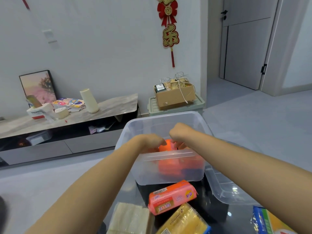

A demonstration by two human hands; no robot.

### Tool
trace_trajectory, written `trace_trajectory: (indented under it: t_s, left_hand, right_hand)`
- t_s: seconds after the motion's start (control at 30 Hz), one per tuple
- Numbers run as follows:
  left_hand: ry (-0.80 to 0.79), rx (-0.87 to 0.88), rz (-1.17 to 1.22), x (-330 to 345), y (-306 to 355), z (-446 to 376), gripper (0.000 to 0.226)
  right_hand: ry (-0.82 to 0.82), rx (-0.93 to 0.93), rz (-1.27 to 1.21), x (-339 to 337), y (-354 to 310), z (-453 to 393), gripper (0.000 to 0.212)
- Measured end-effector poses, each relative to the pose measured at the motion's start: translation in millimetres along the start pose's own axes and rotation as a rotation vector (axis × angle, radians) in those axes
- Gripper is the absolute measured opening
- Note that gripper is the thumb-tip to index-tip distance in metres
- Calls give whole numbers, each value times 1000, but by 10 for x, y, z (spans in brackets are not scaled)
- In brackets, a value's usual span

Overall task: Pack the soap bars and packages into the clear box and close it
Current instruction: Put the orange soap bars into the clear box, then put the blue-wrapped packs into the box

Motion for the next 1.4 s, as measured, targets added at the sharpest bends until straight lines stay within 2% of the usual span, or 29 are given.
trace_trajectory:
  t_s: [0.07, 0.17, 0.33, 0.43, 0.57, 0.7, 0.83, 0.93, 1.0, 1.1, 1.23, 1.3, 1.4]
  left_hand:
    - [146, 103, -53, -1, 38, 119, 40]
    - [278, 280, 72, 5, 61, 318, 37]
    - [591, 503, 186, 141, -35, 827, 39]
    - [693, 596, 183, 355, -111, 1123, 37]
    - [674, 605, 191, 716, -245, 1300, 32]
    - [541, 589, 160, 1205, -379, 1351, 29]
    - [516, 479, -33, 1628, -514, 1374, 31]
    - [494, 314, -257, 1856, -621, 1345, 38]
    - [509, 250, -326, 1944, -684, 1325, 41]
    - [568, 233, -389, 1992, -739, 1293, 48]
    - [589, 198, -445, 1937, -801, 1235, 61]
    - [574, 219, -430, 1908, -826, 1209, 64]
    - [561, 245, -351, 1897, -863, 1191, 66]
  right_hand:
    - [32, -29, -53, -48, 13, 57, 24]
    - [82, -173, -25, -148, -6, 248, 37]
    - [237, -421, 8, -294, 67, 759, 35]
    - [304, -513, 32, -298, 189, 1114, 33]
    - [288, -531, 45, -222, 417, 1509, 32]
    - [238, -458, 90, -92, 794, 1785, 32]
    - [230, -296, 182, 54, 1326, 1997, 33]
    - [270, -235, 381, 156, 1675, 2120, 40]
    - [267, -209, 472, 221, 1834, 2158, 45]
    - [271, -225, 428, 305, 1982, 2202, 52]
    - [387, -118, 554, 350, 2056, 2262, 68]
    - [391, -42, 515, 366, 2044, 2290, 73]
    - [354, -50, 446, 390, 2014, 2283, 73]
Point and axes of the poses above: each hand's wrist, its own z-axis away from the middle knuckle, its own x-axis out of the palm, y = z × x, the point moved 2 cm from there along -z, towards the middle knuckle, and after that the axes turned 7 degrees about -x, right-handed, at the moved point
